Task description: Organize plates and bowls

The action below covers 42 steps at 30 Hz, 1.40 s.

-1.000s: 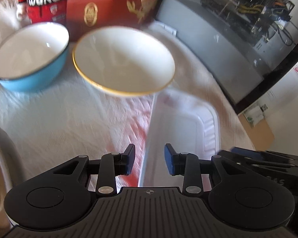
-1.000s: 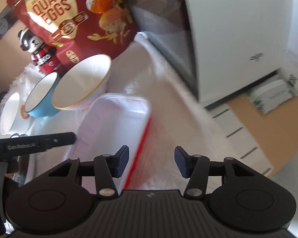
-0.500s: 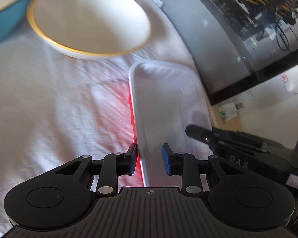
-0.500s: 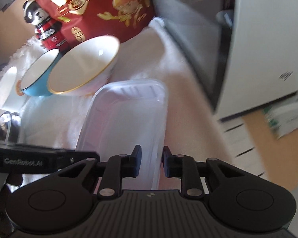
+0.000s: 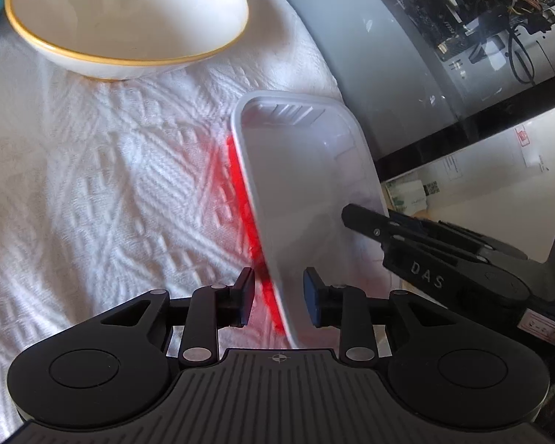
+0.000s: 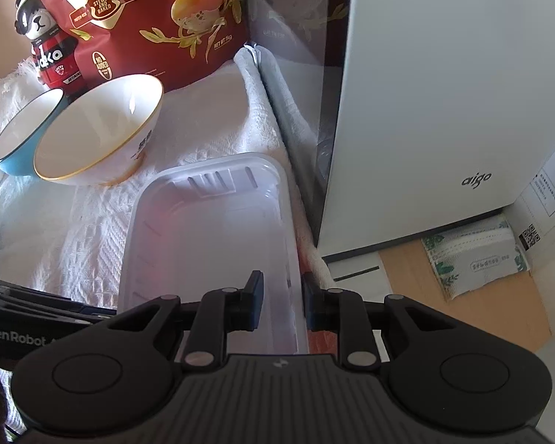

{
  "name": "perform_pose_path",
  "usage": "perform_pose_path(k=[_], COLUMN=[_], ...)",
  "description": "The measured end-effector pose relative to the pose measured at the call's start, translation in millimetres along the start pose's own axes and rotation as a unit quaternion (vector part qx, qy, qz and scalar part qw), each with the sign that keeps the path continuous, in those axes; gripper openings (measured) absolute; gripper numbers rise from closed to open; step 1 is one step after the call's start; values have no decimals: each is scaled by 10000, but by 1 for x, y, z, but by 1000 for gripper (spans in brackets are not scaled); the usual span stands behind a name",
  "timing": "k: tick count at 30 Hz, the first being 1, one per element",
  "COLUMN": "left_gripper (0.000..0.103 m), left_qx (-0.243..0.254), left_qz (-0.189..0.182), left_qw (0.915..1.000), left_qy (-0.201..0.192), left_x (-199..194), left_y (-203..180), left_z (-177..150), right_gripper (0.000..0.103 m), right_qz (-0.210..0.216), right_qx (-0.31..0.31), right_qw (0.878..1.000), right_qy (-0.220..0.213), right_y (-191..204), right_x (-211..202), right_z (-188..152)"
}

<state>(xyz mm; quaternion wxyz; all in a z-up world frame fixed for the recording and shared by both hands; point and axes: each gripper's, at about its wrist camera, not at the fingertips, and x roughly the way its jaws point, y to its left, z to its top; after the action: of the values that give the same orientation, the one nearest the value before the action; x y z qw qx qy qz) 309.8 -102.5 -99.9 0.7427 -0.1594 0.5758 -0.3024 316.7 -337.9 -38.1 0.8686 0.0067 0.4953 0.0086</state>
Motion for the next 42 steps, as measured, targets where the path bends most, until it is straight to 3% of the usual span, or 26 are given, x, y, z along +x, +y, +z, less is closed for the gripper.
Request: perform_pose_path(k=[6,10,15,18,23,32,38,42], left_gripper=[31,31,31,31,31,31,27,24], left_qx=[-34,-432,-1320,-1672,-1965,-2070,-1913,-1983], left_qz=[24,69,-20,30,146,608,692,571], left_qw=[9998,9958,9770,9668,9616,9566,9585,9626], left_qy=[-203,-802,-1673,-1934,-1909,-1958,-1999,-1756], left_x=[-41,-83,-121,-131,-126,-100,-87,-82], left_y=[14,35,70,84,95,101,103,108], left_z=[-11,-11,6,19,41,66,75,78], right_gripper=[23,26,37,39,39,39,39,39], right_qz=[-286,-270,25,276,463,1048,886,863], right_qx=[-348,-443,-538,-692,-791,-14,-162,-212], right_qw=[9988,9975,9933,9906,9896,9916,9942,9955], right_qy=[-196,-476,-1027,-1148,-1106,-765,-583,-323], right_y=[14,25,47,61,67,62,85,93], right_x=[-10,-26,-46,-49,-44,4,53,79], right_z=[-5,-5,8,27,53,100,136,151])
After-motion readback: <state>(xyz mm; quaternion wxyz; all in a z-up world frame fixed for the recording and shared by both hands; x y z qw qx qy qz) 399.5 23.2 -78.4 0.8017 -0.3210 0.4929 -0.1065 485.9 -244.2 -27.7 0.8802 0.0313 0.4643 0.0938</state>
